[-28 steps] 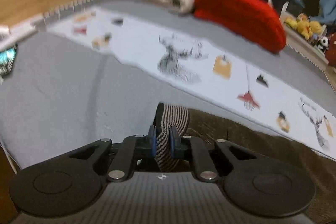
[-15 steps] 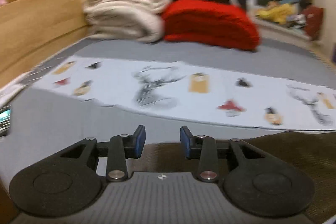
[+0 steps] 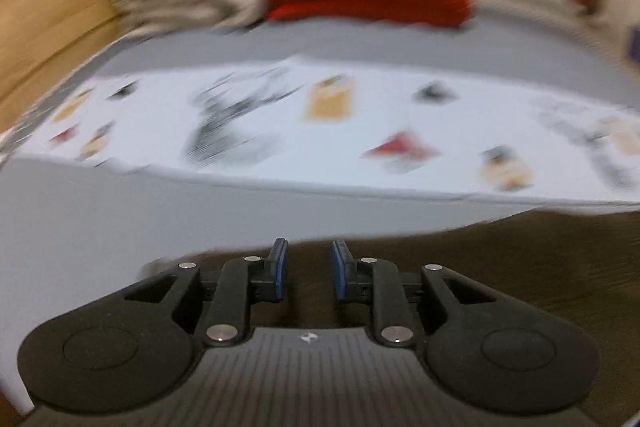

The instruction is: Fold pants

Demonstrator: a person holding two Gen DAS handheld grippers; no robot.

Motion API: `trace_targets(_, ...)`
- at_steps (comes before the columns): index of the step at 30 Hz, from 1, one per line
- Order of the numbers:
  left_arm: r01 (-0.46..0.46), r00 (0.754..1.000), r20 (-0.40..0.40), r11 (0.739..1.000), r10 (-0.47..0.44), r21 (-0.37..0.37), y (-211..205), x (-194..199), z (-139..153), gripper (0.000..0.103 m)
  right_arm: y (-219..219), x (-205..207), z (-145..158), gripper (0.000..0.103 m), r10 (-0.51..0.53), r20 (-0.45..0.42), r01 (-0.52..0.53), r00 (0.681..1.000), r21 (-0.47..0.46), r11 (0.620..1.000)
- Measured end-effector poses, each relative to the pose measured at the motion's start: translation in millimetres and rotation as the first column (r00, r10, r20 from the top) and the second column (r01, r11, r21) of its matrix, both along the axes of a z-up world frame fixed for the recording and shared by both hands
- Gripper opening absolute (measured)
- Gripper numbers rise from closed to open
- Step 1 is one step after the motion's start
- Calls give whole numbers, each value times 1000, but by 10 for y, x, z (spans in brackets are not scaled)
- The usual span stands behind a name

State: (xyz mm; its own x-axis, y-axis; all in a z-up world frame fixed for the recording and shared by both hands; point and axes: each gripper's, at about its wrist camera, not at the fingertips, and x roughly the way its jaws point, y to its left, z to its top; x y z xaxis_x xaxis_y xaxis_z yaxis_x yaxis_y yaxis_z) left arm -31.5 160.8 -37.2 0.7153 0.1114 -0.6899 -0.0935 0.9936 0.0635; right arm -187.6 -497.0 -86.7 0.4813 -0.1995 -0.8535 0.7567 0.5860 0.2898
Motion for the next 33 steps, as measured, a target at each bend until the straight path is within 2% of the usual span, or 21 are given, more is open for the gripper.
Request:
trace_targets(2,93,995,23,996,-92,-19,-201,31,6,36,-14,-11,-13,47,-16,-9,16,1000,11,1000)
trace_targets(4,147,989,-12,987,-148,-58,-359,114,-128,42,-7,-1,-33,47,-16,-23,16,1000,11,1000)
trace_targets(6,142,975,-163,988,-150,-63,-409,185,-393,43,18,12,-71,48,-5,-49,5,999,2,1000)
trace_targets(7,108,956,-270,993,-114,-38,-415,227,-580,43,72,12,-104,48,2,-55,-2,998,-5,1000)
trace_targets(8,89,954,-285,995,-96,-37,-401,224,-681,44,82,22,-115,48,10,-61,-11,998,-15,1000)
trace_targets(10,71,962,-261,997,-78,-35,-435,188,-598,44,117,15,-112,48,20,-71,-23,997,-29,999)
trace_targets(13,139,981,-136,990,-139,-7,-551,84,-362,44,129,-10,-76,47,18,-72,-21,997,-47,999)
trace_targets(16,217,973,-66,975,-219,-41,-670,13,-285,47,54,-95,6,48,-50,-60,44,997,-97,994)
trace_targets(18,260,959,-95,962,-268,-85,-762,8,-351,48,-13,-189,32,50,-110,-47,105,993,-108,989)
trace_targets(19,276,947,-144,957,-287,-92,-796,19,-454,48,-55,-237,23,52,-143,-50,137,988,-102,985)
trace_targets(21,292,913,-284,955,-294,-49,-917,35,-733,52,-137,-292,-42,54,-198,-67,193,978,-75,978)
trace_targets(22,310,919,-251,951,-305,-22,-938,-32,-738,54,-175,-319,-75,54,-218,-72,215,973,-52,975)
trace_targets(25,309,924,-245,951,-294,26,-1011,-95,-587,55,-236,-379,-153,54,-257,-79,258,963,9,966)
trace_targets(27,315,932,-194,949,-306,13,-969,-181,-406,55,-222,-380,-169,54,-262,-73,264,962,24,964)
trace_targets(33,341,938,-88,937,-335,74,-949,-407,185,60,-216,-331,-206,56,-247,-64,251,967,61,966)
